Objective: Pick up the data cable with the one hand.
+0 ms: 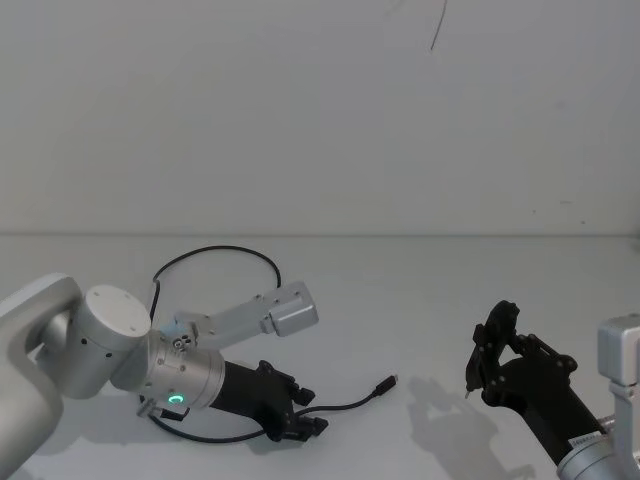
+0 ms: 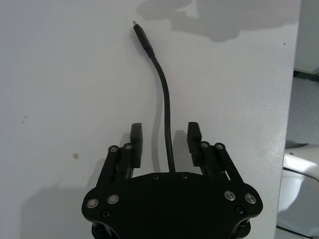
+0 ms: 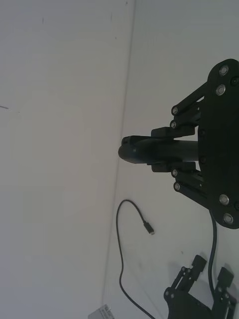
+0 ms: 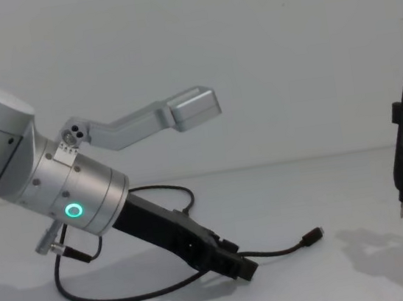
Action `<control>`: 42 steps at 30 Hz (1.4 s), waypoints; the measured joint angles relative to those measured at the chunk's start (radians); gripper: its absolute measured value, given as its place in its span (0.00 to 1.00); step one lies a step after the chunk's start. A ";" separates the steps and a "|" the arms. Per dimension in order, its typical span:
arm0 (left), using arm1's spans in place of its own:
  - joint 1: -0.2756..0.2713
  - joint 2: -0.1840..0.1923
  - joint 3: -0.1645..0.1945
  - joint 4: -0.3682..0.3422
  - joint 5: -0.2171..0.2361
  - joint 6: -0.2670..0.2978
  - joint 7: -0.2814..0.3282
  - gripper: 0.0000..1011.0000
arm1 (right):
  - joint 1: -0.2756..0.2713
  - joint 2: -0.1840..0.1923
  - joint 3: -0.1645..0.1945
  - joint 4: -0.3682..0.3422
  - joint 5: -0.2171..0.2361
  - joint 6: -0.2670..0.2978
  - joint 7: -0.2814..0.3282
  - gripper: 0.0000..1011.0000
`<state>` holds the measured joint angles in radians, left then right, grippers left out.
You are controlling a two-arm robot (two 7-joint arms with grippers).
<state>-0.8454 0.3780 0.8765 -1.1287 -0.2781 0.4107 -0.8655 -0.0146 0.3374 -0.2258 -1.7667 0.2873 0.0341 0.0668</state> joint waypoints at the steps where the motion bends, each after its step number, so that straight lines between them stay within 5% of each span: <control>1: 0.000 0.000 0.000 0.000 0.000 0.000 0.000 0.48 | 0.000 0.000 0.000 0.000 0.000 0.000 0.000 0.26; 16: 0.000 -0.001 0.002 0.000 0.000 0.002 0.000 0.05 | 0.000 0.000 0.000 0.000 0.000 0.000 0.000 0.26; 24: -0.003 0.001 0.008 0.000 0.003 -0.013 -0.003 0.05 | 0.000 -0.004 0.004 -0.001 0.001 -0.004 0.002 0.26; 42: -0.003 0.078 -0.013 -0.063 -0.003 -0.180 -0.057 0.05 | 0.021 -0.027 0.033 -0.029 0.045 -0.052 0.047 0.26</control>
<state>-0.8482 0.4558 0.8634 -1.1912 -0.2811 0.2309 -0.9222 0.0060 0.3105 -0.1931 -1.7954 0.3324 -0.0179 0.1135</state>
